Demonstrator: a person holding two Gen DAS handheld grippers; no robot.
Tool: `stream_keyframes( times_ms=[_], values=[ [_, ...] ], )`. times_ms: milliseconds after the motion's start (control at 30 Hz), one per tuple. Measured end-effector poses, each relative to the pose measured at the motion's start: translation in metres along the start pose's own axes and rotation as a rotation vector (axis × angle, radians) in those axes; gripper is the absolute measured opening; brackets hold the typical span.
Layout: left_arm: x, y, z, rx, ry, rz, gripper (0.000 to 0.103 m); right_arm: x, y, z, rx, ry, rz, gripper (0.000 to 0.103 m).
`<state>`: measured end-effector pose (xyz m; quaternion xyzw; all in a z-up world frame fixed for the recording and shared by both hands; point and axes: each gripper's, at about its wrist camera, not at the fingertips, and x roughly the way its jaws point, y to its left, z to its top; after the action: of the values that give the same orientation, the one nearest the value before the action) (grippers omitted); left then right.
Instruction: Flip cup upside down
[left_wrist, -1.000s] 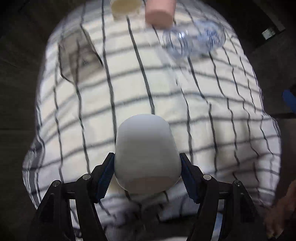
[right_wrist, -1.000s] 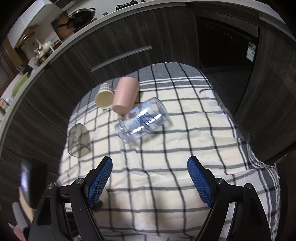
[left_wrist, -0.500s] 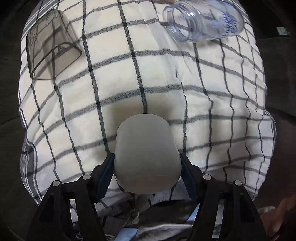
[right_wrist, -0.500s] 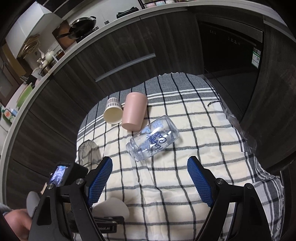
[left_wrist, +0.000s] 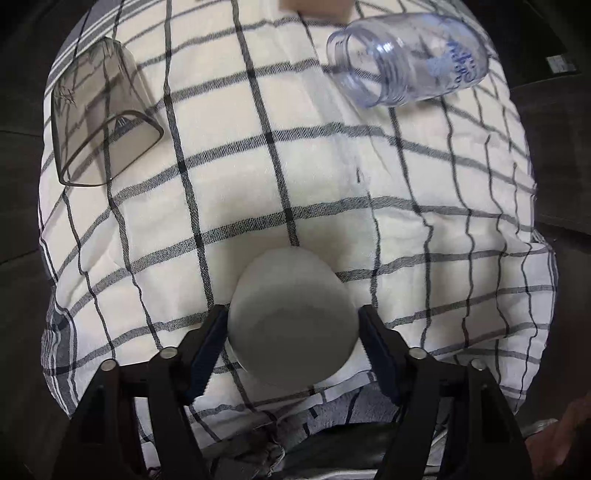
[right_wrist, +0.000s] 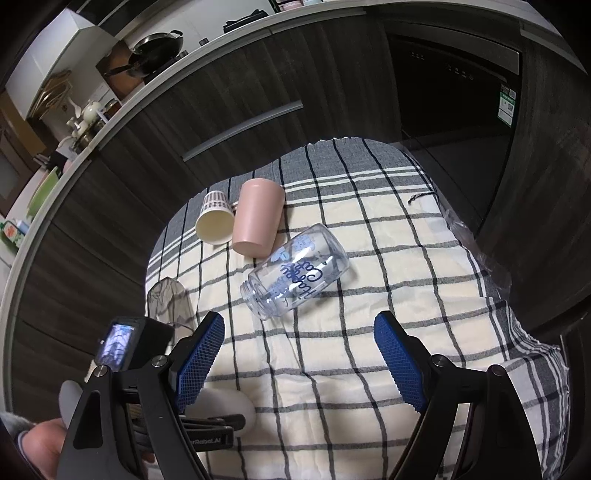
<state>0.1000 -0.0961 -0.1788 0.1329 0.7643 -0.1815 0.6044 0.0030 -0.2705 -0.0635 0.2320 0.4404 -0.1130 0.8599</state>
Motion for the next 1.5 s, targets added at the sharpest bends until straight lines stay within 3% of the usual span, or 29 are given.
stream_keyframes(
  times_ms=[200,300,567,733,1000,1500],
  values=[
    [-0.014,0.003,-0.021,-0.023,-0.051,-0.015,0.078,-0.003,0.000,-0.004,-0.005,0.001,-0.004,0.083],
    [-0.020,0.001,-0.032,-0.025,-0.125,0.000,0.080,-0.009,0.002,-0.007,-0.015,-0.014,-0.009,0.083],
    [-0.063,0.005,-0.078,-0.084,-0.475,0.078,0.083,-0.025,0.015,-0.020,-0.090,-0.061,-0.014,0.083],
    [-0.074,0.017,-0.099,-0.141,-0.597,0.111,0.083,-0.028,0.025,-0.032,-0.133,-0.064,-0.010,0.083],
    [-0.084,0.016,-0.132,-0.170,-0.736,0.135,0.083,-0.036,0.042,-0.049,-0.210,-0.099,-0.034,0.083],
    [-0.105,0.028,-0.169,-0.250,-0.926,0.100,0.084,-0.075,0.062,-0.068,-0.279,-0.287,-0.061,0.088]
  ],
)
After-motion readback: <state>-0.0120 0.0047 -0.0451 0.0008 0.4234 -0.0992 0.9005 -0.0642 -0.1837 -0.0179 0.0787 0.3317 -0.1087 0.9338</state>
